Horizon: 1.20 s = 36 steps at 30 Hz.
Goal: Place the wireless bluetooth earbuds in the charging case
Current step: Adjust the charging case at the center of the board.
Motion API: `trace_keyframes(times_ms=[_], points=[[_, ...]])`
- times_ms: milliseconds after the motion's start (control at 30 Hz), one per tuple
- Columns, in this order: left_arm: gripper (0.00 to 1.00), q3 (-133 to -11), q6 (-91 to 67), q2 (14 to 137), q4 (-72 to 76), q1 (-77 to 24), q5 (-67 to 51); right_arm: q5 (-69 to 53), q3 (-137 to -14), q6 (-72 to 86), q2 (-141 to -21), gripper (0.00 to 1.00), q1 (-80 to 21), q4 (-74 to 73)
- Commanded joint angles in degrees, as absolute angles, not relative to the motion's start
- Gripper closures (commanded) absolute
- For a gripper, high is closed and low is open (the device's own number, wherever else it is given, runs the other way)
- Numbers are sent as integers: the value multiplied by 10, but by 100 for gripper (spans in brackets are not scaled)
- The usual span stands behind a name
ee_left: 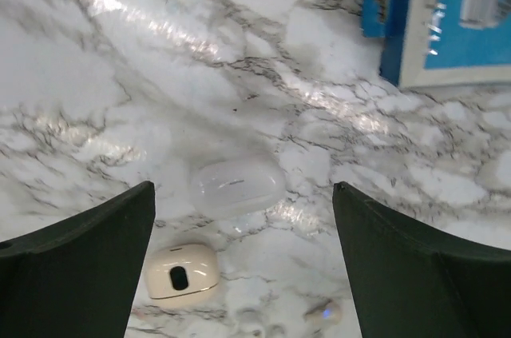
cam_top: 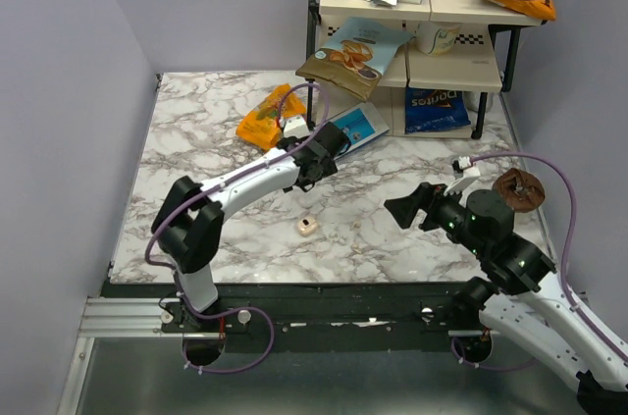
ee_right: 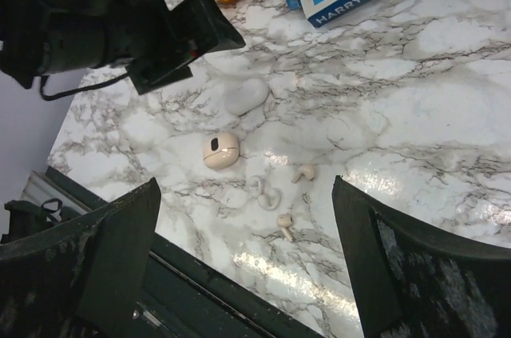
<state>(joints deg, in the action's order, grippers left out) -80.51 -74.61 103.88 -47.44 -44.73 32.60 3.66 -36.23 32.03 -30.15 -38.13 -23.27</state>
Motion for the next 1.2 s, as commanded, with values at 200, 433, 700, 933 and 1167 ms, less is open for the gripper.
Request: trace_keyframes(times_ms=[200,433,700,933,1167], points=[[1,-726,-118,969,-381,-444,48,47,-364,294,-316,3,-380,-233],[2,-720,-53,1013,-333,-442,46,34,-363,296,-308,3,-380,-234],[11,-733,-22,1073,-303,-424,52,40,-359,298,-298,3,-380,-244],[21,-726,-22,1085,-296,-411,44,43,-363,294,-308,3,-380,-246],[40,-720,-39,1085,-293,-410,33,40,-367,295,-311,3,-380,-246]])
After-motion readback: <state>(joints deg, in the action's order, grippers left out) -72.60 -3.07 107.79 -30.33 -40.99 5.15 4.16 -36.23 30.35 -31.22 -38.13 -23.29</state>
